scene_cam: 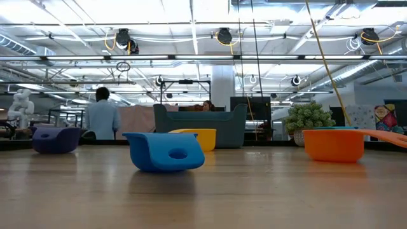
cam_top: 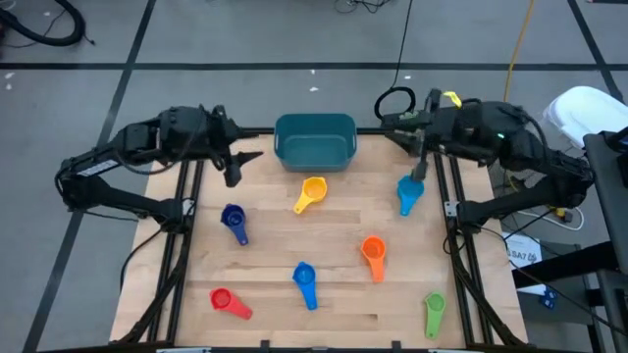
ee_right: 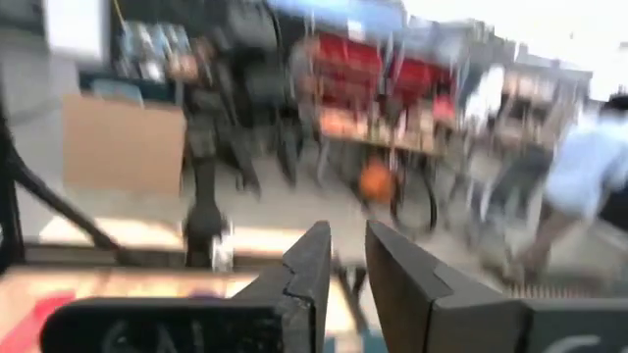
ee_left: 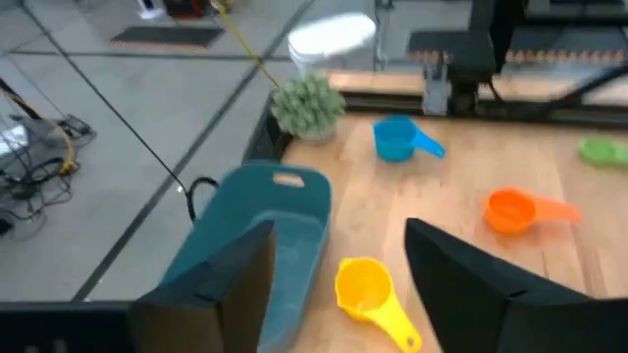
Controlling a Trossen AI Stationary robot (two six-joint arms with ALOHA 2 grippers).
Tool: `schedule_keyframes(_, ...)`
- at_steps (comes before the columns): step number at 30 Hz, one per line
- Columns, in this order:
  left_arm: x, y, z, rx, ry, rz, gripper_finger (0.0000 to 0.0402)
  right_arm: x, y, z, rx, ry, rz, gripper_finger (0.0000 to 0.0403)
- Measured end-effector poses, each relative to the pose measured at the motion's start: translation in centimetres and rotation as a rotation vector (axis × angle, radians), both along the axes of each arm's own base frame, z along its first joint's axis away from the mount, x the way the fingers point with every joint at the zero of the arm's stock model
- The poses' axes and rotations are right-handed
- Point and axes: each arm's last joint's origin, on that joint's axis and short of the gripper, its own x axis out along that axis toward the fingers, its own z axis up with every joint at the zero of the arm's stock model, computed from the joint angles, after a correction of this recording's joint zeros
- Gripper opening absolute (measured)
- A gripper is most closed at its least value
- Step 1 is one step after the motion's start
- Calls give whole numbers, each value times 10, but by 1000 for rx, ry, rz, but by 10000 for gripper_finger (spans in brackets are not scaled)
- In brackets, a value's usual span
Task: Nest measuring cups in basket
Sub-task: Move the yellow measuring cup to the center of the table
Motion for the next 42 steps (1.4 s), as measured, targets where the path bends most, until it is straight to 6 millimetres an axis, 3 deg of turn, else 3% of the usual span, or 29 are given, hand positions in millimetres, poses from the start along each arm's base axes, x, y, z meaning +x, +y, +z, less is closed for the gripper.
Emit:
schedule_keyframes(4, -10, -5, 9, -56, -11, 16, 260, 14, -9, -22, 204, 257, -41, 65)
schedule_keyframes(9, -21, -11, -1, -81, 126, -4, 262, 30, 2, -69, 523, 556, 149, 65)
schedule_keyframes(14, -18, -16, -16, -105, 289, -21, 239, 52, 10, -114, 596, 742, 201, 71)
schedule_keyframes(17, -14, -22, -24, -125, 369, -46, 224, 63, 13, -136, 648, 849, 280, 106)
schedule_keyframes(20, -4, -30, -31, -159, 428, -60, 214, 75, 16, -152, 667, 916, 303, 166)
schedule_keyframes(24, 6, -39, -47, -135, 590, -22, 208, 84, 15, -160, 613, 934, 331, 245)
schedule_keyframes(28, 19, -38, -63, -97, 722, 76, 215, 92, 12, -165, 530, 937, 315, 291)
schedule_keyframes(35, 64, -51, -80, -35, 610, -5, 249, 88, 9, -176, 435, 1026, 242, 301)
schedule_keyframes(42, 112, -45, -118, 76, 674, 21, 270, 48, 7, -175, 361, 1135, 74, 289)
